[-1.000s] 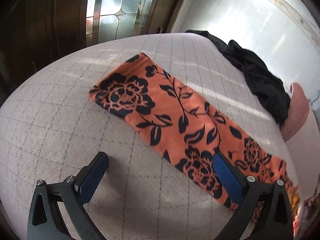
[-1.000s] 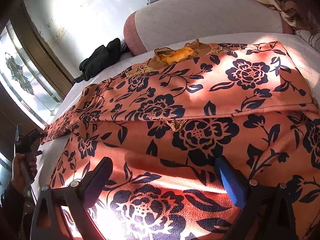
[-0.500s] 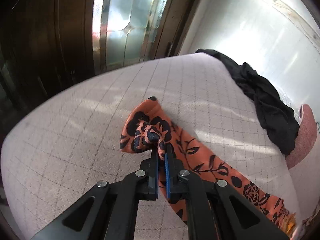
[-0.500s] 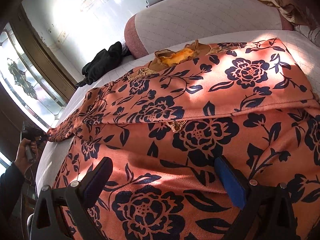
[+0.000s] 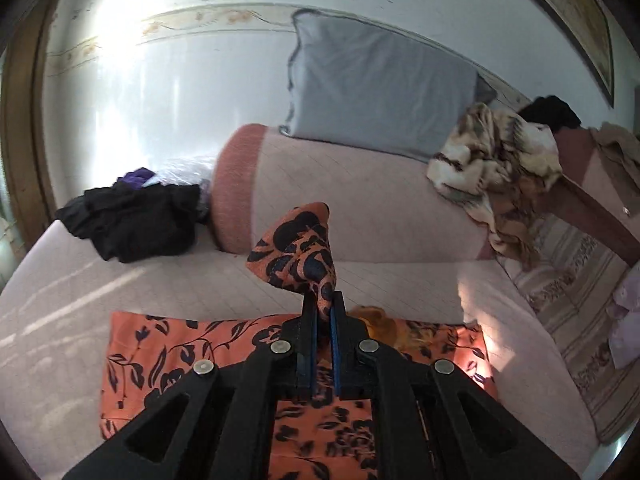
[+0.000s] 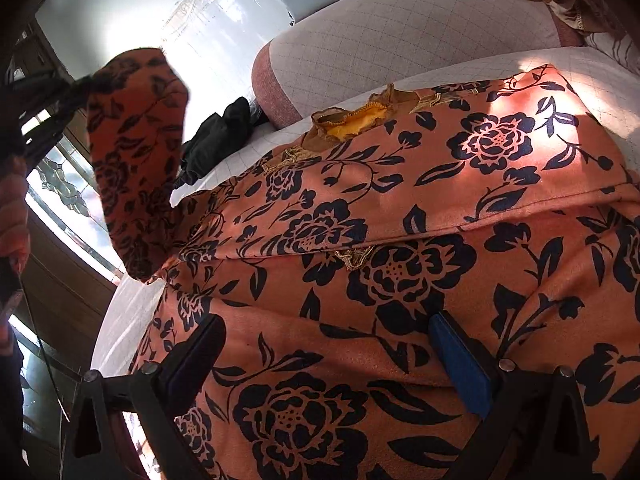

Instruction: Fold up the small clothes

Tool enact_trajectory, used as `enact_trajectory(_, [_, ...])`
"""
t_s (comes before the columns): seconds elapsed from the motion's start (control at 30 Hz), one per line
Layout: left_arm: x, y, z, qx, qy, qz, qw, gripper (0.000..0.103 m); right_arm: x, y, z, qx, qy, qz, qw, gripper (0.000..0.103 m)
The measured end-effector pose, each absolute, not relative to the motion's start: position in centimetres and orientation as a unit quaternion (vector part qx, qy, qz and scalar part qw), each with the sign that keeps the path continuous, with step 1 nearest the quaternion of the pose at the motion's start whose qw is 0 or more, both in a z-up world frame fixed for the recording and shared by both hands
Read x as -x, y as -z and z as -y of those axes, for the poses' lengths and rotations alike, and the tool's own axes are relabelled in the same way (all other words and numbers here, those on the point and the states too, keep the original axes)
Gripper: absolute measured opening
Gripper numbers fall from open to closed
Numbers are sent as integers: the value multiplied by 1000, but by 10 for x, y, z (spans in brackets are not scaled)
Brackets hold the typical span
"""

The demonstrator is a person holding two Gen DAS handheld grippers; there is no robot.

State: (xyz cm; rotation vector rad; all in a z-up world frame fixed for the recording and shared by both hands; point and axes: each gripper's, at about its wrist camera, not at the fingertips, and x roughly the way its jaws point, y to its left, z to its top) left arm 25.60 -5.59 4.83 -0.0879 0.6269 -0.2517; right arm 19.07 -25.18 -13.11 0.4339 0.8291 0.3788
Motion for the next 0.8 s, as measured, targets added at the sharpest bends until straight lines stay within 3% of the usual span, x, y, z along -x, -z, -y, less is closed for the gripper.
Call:
enact_trajectory(0.1, [-264, -2, 124, 4, 184, -378, 907, 9, -190, 132, 255, -219, -187, -393, 873, 103])
enact_trajectory(0.2, [-267, 43, 145, -58, 189, -458, 867, 9, -189, 132, 257, -229, -192, -389, 872, 103])
enact_trajectory(0.27, [-254, 40, 121, -62, 168, -441, 880, 12, -188, 131, 260, -239, -197, -383, 870, 103])
enact_trajectory(0.3, [-247, 33, 103, -58, 152, -430, 888, 19, -188, 131, 261, -244, -199, -382, 869, 103])
enact_trajectory(0.37, [-237, 19, 59, -28, 110, -405, 907, 67, -187, 129, 262, -247, -199, -382, 868, 102])
enact_trajectory(0.43, [-221, 7, 12, 5, 58, -360, 931, 77, -185, 123, 267, -259, -190, -383, 866, 102])
enact_trajectory(0.5, [-212, 9, -27, 4, 14, -350, 937, 77, -183, 111, 281, -302, -189, -378, 854, 102])
enact_trajectory(0.67, [-216, 55, -89, 40, -36, -414, 909, 77, -205, 95, 321, -368, -128, -380, 839, 102])
enact_trajectory(0.8, [-210, 72, -106, 57, -36, -412, 909, 77, -243, 78, 341, -349, -104, -386, 848, 100])
